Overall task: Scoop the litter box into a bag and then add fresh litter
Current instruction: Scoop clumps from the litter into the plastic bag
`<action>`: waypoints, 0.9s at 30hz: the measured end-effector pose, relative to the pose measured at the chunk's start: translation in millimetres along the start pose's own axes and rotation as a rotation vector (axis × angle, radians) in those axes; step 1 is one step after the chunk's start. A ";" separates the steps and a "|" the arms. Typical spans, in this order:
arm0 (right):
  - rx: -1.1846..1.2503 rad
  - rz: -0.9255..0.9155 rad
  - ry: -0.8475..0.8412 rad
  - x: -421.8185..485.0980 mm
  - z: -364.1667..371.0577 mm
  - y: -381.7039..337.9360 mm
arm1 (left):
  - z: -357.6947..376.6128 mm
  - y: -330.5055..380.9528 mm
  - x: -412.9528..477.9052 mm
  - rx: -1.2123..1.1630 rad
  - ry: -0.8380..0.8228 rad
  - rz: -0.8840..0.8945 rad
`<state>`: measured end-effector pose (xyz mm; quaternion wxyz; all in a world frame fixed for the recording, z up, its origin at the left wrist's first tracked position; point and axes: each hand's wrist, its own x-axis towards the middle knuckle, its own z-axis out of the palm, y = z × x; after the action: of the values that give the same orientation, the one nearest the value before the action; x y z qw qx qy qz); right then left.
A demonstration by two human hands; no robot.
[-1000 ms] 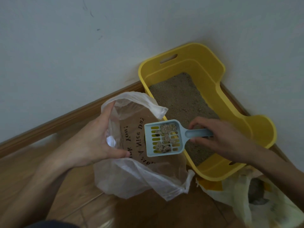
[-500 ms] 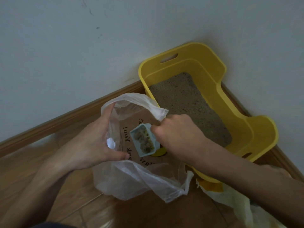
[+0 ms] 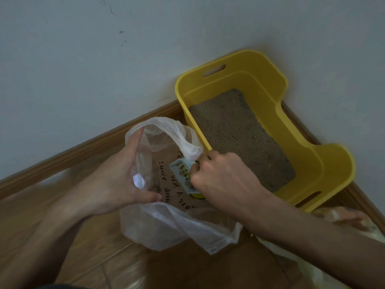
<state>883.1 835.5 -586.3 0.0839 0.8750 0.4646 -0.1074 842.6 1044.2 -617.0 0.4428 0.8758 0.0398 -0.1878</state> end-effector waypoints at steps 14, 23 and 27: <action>0.070 0.103 -0.067 -2.8 5.1 15.9 | 0.1 -1.1 0.4 0.001 0.008 0.021; 0.185 0.177 0.175 -24.2 31.7 53.0 | -1.0 -0.8 0.4 -0.015 -0.003 0.028; 0.261 0.189 0.167 -33.6 30.3 56.9 | 0.9 -0.1 2.3 -0.027 -0.007 0.025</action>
<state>908.8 769.8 -603.9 -0.0597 0.9240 0.3678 -0.0854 844.5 1043.3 -618.5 0.4573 0.8695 0.0298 -0.1846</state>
